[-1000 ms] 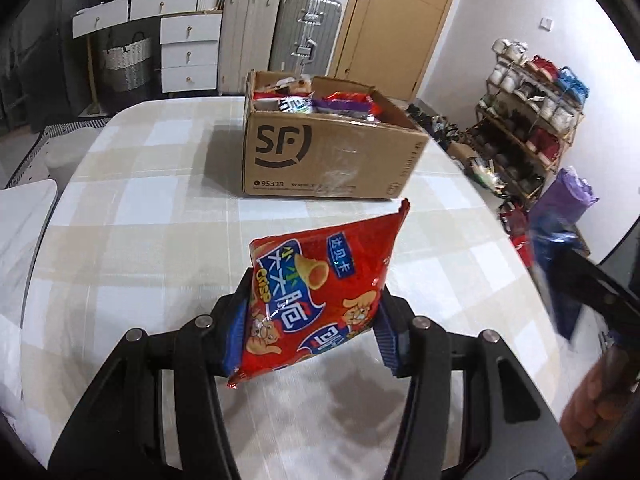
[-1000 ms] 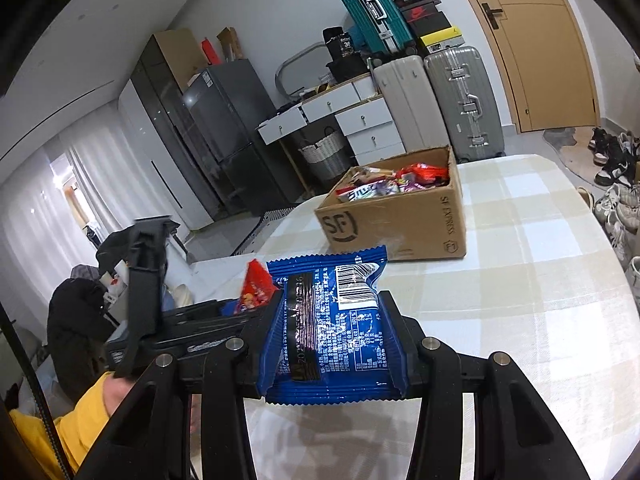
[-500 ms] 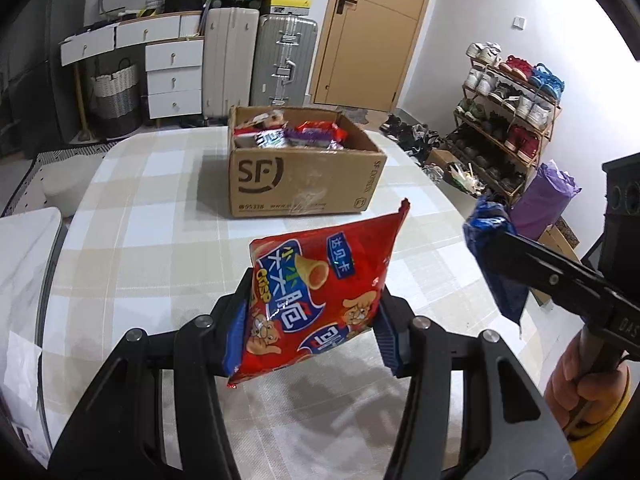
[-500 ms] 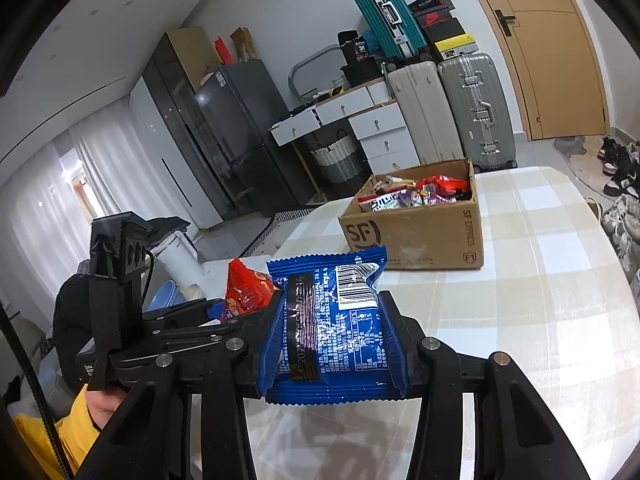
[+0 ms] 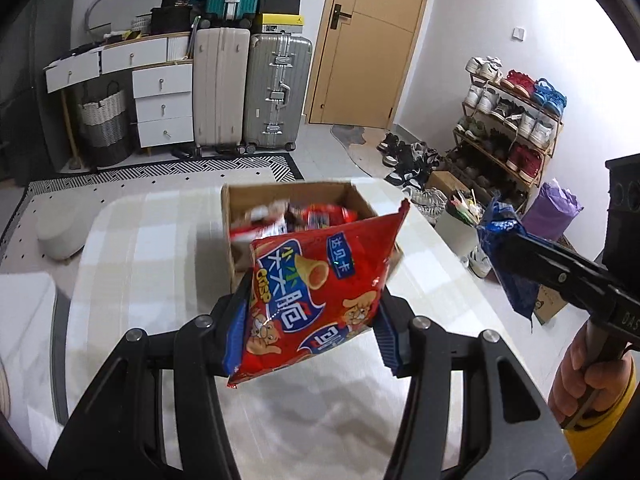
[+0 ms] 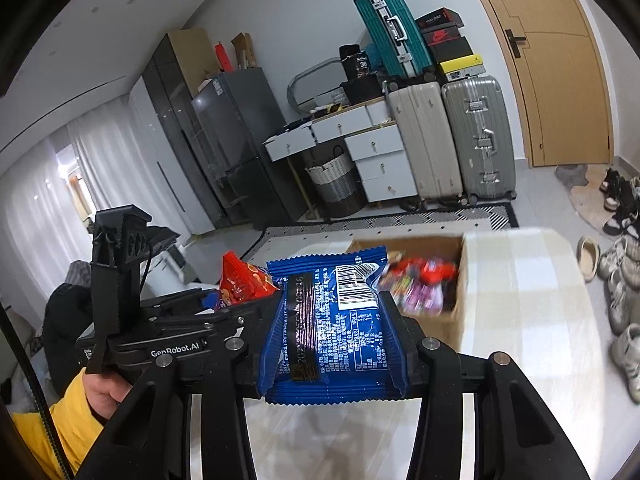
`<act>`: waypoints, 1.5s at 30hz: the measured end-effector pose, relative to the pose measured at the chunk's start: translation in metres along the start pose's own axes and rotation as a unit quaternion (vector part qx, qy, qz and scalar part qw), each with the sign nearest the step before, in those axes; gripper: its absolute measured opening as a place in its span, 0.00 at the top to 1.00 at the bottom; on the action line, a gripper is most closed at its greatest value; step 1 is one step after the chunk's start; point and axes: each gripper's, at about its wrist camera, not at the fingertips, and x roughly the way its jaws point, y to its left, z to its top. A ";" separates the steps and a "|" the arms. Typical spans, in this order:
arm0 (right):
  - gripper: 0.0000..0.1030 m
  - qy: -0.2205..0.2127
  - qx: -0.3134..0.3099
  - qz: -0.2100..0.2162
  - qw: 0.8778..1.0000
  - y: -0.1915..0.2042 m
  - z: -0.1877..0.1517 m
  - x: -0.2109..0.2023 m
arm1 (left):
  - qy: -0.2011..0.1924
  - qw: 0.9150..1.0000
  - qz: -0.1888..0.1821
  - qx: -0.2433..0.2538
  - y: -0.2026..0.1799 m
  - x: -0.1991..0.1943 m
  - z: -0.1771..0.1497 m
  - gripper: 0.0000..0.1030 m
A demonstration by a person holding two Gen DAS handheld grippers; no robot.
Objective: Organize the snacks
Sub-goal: 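Carry the red chip bag and blue biscuit pack over the box with both grippers, then lower both snacks into the box and open both grippers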
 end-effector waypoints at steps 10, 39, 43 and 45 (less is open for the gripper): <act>0.56 0.044 0.017 -0.034 0.998 -0.055 0.061 0.089 | 0.045 0.998 -0.025 -0.046 0.028 0.103 0.068 0.52; 0.56 0.119 0.060 -0.043 0.990 -0.104 0.055 0.178 | 0.078 0.997 0.007 -0.004 0.032 0.174 0.072 0.38; 0.56 0.122 0.063 -0.042 0.990 -0.102 0.051 0.181 | 0.068 0.998 0.010 -0.005 0.033 0.164 0.074 0.38; 0.56 0.123 0.063 -0.042 0.990 -0.101 0.051 0.181 | 0.065 0.998 0.007 -0.004 0.034 0.159 0.075 0.38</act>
